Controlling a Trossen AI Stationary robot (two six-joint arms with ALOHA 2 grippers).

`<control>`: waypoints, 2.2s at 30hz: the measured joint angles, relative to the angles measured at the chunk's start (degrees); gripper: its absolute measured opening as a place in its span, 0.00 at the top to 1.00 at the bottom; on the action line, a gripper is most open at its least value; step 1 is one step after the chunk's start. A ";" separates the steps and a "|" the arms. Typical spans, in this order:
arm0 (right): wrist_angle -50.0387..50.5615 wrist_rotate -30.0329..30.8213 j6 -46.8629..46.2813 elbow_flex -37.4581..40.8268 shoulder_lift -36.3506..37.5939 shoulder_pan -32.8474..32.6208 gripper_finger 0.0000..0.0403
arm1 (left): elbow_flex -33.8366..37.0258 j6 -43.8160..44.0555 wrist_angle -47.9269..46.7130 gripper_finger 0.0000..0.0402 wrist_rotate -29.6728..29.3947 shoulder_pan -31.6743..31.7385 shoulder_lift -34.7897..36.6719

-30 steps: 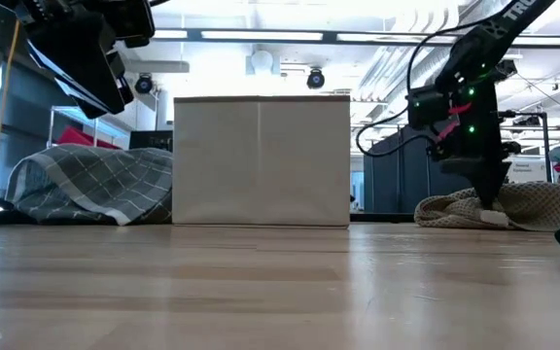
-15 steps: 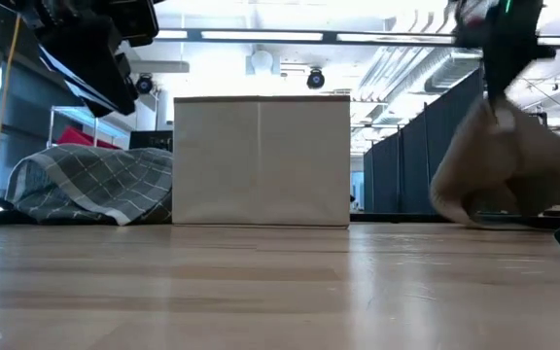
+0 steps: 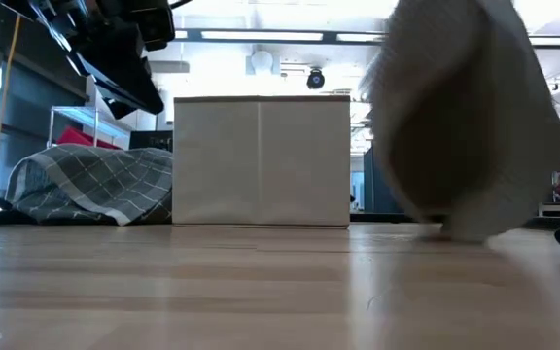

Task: Fold towel
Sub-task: Fold the brown towel

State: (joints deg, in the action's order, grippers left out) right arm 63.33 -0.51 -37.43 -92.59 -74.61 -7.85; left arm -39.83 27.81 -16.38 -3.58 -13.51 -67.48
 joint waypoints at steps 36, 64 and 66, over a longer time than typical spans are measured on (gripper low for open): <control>2.97 9.63 -14.16 28.82 -14.97 0.28 0.85 | 0.00 -4.96 -2.94 1.00 1.17 -0.73 0.00; -18.57 6.01 31.76 39.77 -8.97 -11.47 0.59 | 0.00 -2.58 -3.59 1.00 -1.47 -0.94 0.00; -22.90 7.40 31.47 40.94 -11.25 -11.42 0.59 | 0.01 -3.04 -3.67 1.00 -1.62 -1.28 0.00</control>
State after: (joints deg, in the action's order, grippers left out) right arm 40.44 6.88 -5.96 -51.65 -85.86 -19.27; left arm -39.82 24.77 -20.05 -5.20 -14.79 -67.48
